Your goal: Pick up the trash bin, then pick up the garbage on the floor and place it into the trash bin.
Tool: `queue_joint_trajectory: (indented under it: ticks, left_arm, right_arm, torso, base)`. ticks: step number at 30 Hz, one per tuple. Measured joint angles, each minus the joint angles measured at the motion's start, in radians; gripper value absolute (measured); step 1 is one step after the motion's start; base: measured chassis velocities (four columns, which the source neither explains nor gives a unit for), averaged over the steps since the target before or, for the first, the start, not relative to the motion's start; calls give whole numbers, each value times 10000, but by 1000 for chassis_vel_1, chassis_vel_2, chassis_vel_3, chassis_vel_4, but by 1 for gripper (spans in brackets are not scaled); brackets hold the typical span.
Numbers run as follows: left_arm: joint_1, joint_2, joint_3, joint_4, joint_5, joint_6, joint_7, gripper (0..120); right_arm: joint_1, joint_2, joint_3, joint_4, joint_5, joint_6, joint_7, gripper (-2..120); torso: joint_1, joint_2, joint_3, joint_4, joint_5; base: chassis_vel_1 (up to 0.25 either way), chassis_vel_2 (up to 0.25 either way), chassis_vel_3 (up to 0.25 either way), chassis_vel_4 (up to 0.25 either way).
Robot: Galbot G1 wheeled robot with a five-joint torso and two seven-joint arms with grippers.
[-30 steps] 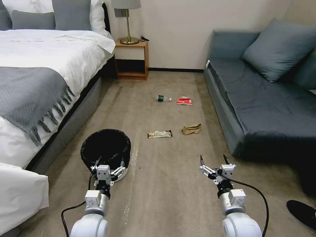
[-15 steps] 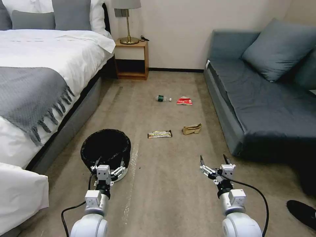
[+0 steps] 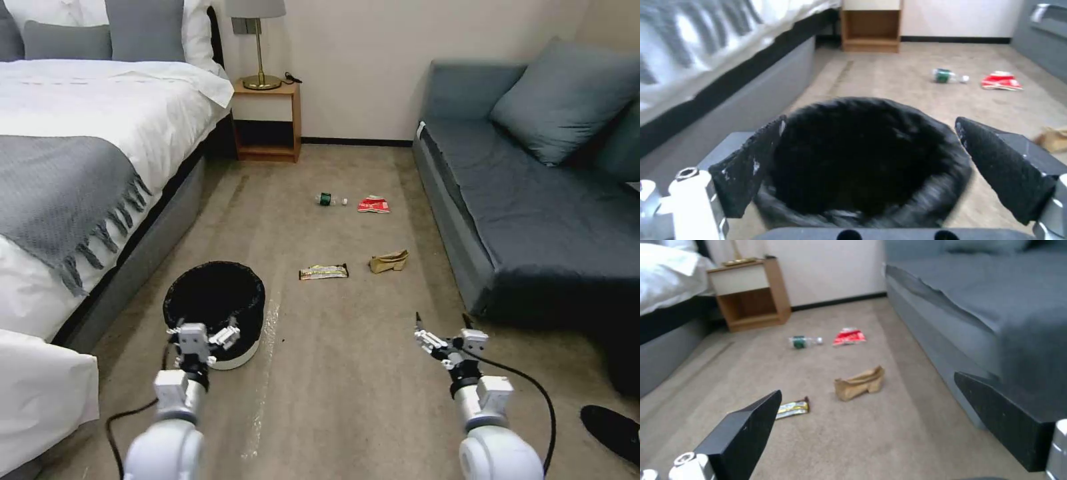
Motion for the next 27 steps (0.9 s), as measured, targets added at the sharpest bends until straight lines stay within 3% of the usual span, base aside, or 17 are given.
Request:
queue_joint_trajectory:
  ticks: [1, 6, 7, 8, 9, 11, 12, 15, 18, 20, 21, 27]
  left_arm:
    - [0, 0, 0, 0, 0, 0, 0, 100]
    - [-477, 456, -601, -508, -962, 1391, -446, 100]
    - [-477, 456, -601, -508, -962, 1391, -446, 100]
    - [-734, 705, -930, -783, -1485, 2145, -686, 100]
    - [-734, 705, -930, -783, -1485, 2145, -686, 100]
    - [-1055, 1011, -1335, -1121, -2135, 3085, -984, 100]
    - [-1055, 1011, -1335, -1121, -2135, 3085, -984, 100]
    - [-1358, 1214, -1784, -1754, -2614, 3880, -1173, 100]
    - [-1375, 1230, -1839, -1839, -2652, 3939, -1178, 100]
    - [-1348, 1232, -1890, -1859, -2684, 3996, -1180, 100]
    - [-1333, 1232, -1901, -1832, -2684, 3986, -1181, 100]
    - [-1317, 1248, -1938, -1528, -2782, 3891, -1181, 100]
  right_arm:
    - [0, 0, 0, 0, 0, 0, 0, 100]
    - [-22, -283, 310, 701, 1426, -1345, 638, 100]
    - [-22, -283, 310, 701, 1426, -1345, 638, 100]
    - [-38, -441, 488, 1094, 2230, -2105, 994, 100]
    - [-38, -441, 488, 1094, 2230, -2105, 994, 100]
    - [-51, -619, 685, 1545, 3132, -2960, 1398, 100]
    - [-51, -619, 685, 1545, 3132, -2960, 1398, 100]
    - [-12, -868, 959, 1828, 3318, -3098, 982, 100]
    - [-21, -870, 963, 1832, 3302, -3088, 913, 100]
    - [-70, -842, 954, 1810, 3185, -2987, 817, 100]
    - [-105, -819, 941, 1768, 3113, -2928, 781, 100]
    - [-169, -757, 936, 1651, 2955, -2789, 733, 100]
  torso:
    - [0, 0, 0, 0, 0]
    - [0, 0, 0, 0, -1]
    - [0, 0, 0, 0, -1]
    - [0, 0, 0, -1, 0]
    - [0, 0, 0, -1, 0]
    - [0, 0, 0, -1, -1]
    - [0, 0, 0, -1, -1]
    - [0, 1, -1, 1, -7]
    - [0, 1, -2, -1, 8]
    - [0, 0, 0, 0, -15]
    - [0, 0, 1, 1, 3]
    - [0, 0, 0, 0, 4]
  base:
    - [0, 0, 0, 0]
    - [0, 0, 0, 0]
    - [0, 0, 0, 0]
    - [0, 0, 0, 0]
    - [0, 0, 0, 0]
    - [0, 0, 0, 0]
    - [0, 0, 0, 0]
    - [0, 0, 0, 0]
    - [0, 0, 0, 0]
    - [0, 0, 0, 0]
    - [0, 0, 0, 0]
    - [0, 0, 0, 0]
